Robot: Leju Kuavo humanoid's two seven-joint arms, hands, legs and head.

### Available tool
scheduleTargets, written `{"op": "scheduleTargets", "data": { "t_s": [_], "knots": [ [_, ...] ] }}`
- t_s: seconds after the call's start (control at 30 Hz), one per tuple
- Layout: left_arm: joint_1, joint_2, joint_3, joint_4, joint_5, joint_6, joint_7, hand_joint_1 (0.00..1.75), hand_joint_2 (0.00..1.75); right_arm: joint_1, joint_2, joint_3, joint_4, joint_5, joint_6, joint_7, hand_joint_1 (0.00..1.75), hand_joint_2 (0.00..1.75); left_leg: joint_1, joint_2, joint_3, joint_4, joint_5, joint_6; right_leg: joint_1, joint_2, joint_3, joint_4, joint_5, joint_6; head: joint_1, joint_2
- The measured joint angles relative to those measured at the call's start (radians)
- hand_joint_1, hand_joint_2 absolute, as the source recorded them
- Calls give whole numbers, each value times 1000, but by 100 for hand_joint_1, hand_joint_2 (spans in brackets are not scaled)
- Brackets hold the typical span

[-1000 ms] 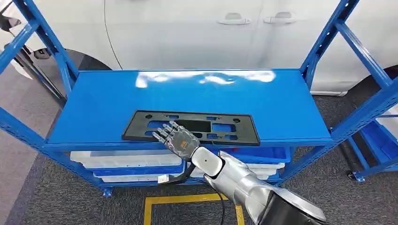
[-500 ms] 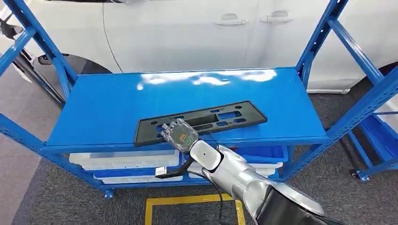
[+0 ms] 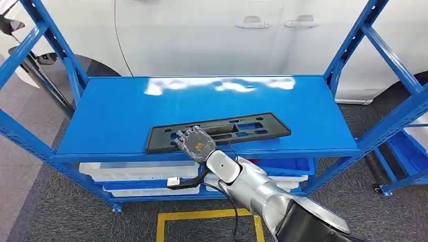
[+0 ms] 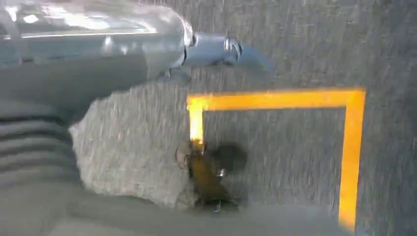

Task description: Take the parts from the cabinet and place them on the table.

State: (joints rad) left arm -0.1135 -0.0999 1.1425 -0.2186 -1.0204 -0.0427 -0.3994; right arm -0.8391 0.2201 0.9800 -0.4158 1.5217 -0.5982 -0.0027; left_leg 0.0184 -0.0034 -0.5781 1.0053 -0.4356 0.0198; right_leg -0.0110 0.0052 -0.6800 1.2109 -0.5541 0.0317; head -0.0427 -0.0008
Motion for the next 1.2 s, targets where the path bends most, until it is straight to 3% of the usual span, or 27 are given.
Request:
{"op": "scheduleTargets", "data": {
  "t_s": [0.03, 0.07, 0.1, 0.13, 0.2, 0.23, 0.27, 0.33, 0.4, 0.43, 0.53, 0.57, 0.6, 0.63, 0.67, 0.7, 0.73, 0.77, 0.8, 0.9, 0.93, 0.97, 1.03, 1.07, 1.1, 1.13, 1.2],
  "knots": [
    [0, 0, 0, 0, 0, 9, 0, 0, 175, 4, -3, -5, -3, -3, -8, -1, 175, 175, -2, 0, -2, 1, 0, 0, 0, 0, -39, 80, -28, 1, 0, 0],
    [1, 0, 0, 0, 0, 15, 0, 0, 175, 9, -5, -9, -7, -5, -17, -1, 175, 175, -3, 0, -2, 1, 0, 0, 0, 0, -60, 120, -31, 1, 0, 0],
    [1, 1, 0, 0, 0, 22, 1, 0, 175, 15, -8, -14, -14, -7, -25, -3, 175, 175, -3, -1, -1, 1, 0, 1, 0, 0, -58, 110, -11, -1, 0, 0],
    [1, 1, 0, 0, 2, 26, 1, 0, 175, 17, -11, -18, -21, -10, -34, -4, 175, 175, -4, -1, 0, 2, -1, 1, 0, 0, -35, 60, 25, -4, 0, 0],
    [-1, 0, 0, 0, 11, 26, 1, 0, 175, 18, -14, -29, -43, -14, -52, -7, 175, 175, -6, -3, 4, 3, -4, -3, 1, 0, 50, -125, 119, -17, 0, 0],
    [-1, 0, 0, 0, 16, 21, 1, 0, 175, 20, -16, -37, -57, -14, -62, -11, 175, 175, -6, -2, 1, 4, -5, -6, 5, 0, 73, -180, 125, -25, 0, 0],
    [-3, 0, 0, 0, 21, 20, 1, 0, 175, 22, -17, -45, -72, -27, -72, -22, 175, 175, -13, -3, -4, 10, -8, -11, 9, 0, 77, -199, 120, -25, 0, 0],
    [-3, 0, 0, 0, 30, 24, -8, 0, 175, 54, -29, -77, -149, -95, -80, -72, 175, 175, -8, -3, -6, 5, -5, -21, 14, 1, 72, -194, 120, -29, 0, 0],
    [-3, 2, 1, 0, 35, 31, -20, 0, 175, 96, -38, -127, -247, -237, -85, -157, 175, 175, -7, -2, -8, 8, -12, -34, 3, -1, 79, -209, 128, -42, 0, 0],
    [-4, 3, 1, 0, 37, 38, -24, 0, 175, 119, -43, -160, -311, -330, -86, -235, 175, 175, -5, -1, -15, 29, -29, -39, 3, -1, 82, -211, 128, -44, 0, 0],
    [-5, 3, 2, 0, 41, 56, -28, 0, 175, 190, -55, -255, -513, -681, -93, -424, 175, 175, -1, -1, -113, 241, -130, -53, 5, -5, 84, -211, 124, -53, 0, 0],
    [-4, 5, 2, 0, 44, 59, -29, 0, 175, 215, -65, -278, -579, -762, -90, -459, 175, 175, 0, -1, -140, 292, -139, -57, 5, -5, 84, -210, 123, -53, 0, 0],
    [-3, 7, 2, 0, 46, 62, -29, 0, 175, 241, -75, -298, -647, -842, -79, -488, 175, 175, 1, -1, -145, 298, -130, -59, 5, -5, 86, -210, 122, -52, 0, 0],
    [-3, 10, 3, 0, 50, 64, -29, 0, 175, 265, -85, -319, -714, -932, -58, -519, 175, 175, 4, -1, -131, 265, -101, -60, 4, -5, 88, -209, 120, -51, 0, 0],
    [-3, 12, 3, 0, 55, 64, -29, 0, 175, 287, -94, -338, -781, -1010, -38, -545, 175, 175, 6, -1, -105, 209, -65, -60, 3, -4, 89, -208, 118, -49, 0, 0],
    [-3, 15, 4, 0, 56, 64, -29, 0, 175, 310, -103, -360, -855, -1078, -15, -572, 175, 175, 8, 0, -50, 96, -9, -58, 1, -3, 92, -203, 113, -44, 0, 0],
    [-3, 17, 5, 0, 56, 64, -30, 0, 175, 320, -109, -372, -898, -1107, -3, -580, 175, 175, 8, 0, -19, 30, 1, -54, 0, -2, 93, -198, 108, -38, 0, 0],
    [-4, 17, 5, 0, 56, 64, -30, 0, 175, 329, -114, -380, -928, -1116, 3, -583, 175, 175, -1, -1, -8, 15, -13, -49, 6, 1, 87, -195, 107, -32, 0, 0],
    [-6, 17, 6, 0, 57, 65, -31, 0, 175, 342, -123, -393, -980, -1125, 10, -587, 175, 175, 0, -4, -12, 18, -11, -34, 6, 2, 85, -196, 110, -25, 0, 0],
    [0, 17, 8, 0, 64, 67, -32, 0, 175, 374, -137, -415, -1054, -1197, 52, -623, 175, 175, -1, -5, -12, 13, -7, -15, 5, 2, 87, -199, 110, -8, 0, 0],
    [0, 17, 9, 0, 66, 67, -36, 0, 175, 390, -142, -425, -1083, -1253, 83, -644, 175, 175, 3, -4, -10, 8, -2, -8, -1, 1, 84, -184, 96, -3, 0, 0],
    [-1, 17, 10, 0, 69, 68, -42, 0, 175, 406, -149, -437, -1121, -1315, 122, -668, 175, 175, 2, -4, -11, 7, -2, -1, 0, 0, 59, -134, 59, 0, 0, 0],
    [1, 17, 12, 0, 75, 66, -53, 0, 175, 439, -164, -457, -1188, -1401, 201, -686, 175, 175, 0, -4, -12, 7, -3, 5, -1, 0, -15, 26, -17, 4, 0, 0],
    [3, 17, 13, 0, 76, 63, -57, 0, 175, 458, -171, -465, -1214, -1419, 226, -688, 175, 175, -2, -4, -12, 8, -4, 6, -1, 0, -50, 98, -41, 5, 0, 0],
    [5, 17, 14, 0, 76, 63, -60, 0, 175, 475, -177, -473, -1238, -1434, 251, -689, 175, 175, -3, -4, -12, 8, -4, 6, -1, 0, -67, 128, -40, 5, 0, 0],
    [4, 17, 16, 0, 77, 62, -63, 0, 175, 490, -180, -480, -1263, -1445, 271, -689, 175, 175, -3, -5, -11, 8, -4, 6, -1, 0, -59, 106, -17, 3, 0, 0],
    [5, 16, 18, 0, 80, 60, -67, 0, 175, 508, -184, -491, -1306, -1471, 317, -690, 175, 175, -5, -7, -9, 9, -5, 4, 0, 0, 18, -55, 72, -7, 0, 0]
  ]
}}
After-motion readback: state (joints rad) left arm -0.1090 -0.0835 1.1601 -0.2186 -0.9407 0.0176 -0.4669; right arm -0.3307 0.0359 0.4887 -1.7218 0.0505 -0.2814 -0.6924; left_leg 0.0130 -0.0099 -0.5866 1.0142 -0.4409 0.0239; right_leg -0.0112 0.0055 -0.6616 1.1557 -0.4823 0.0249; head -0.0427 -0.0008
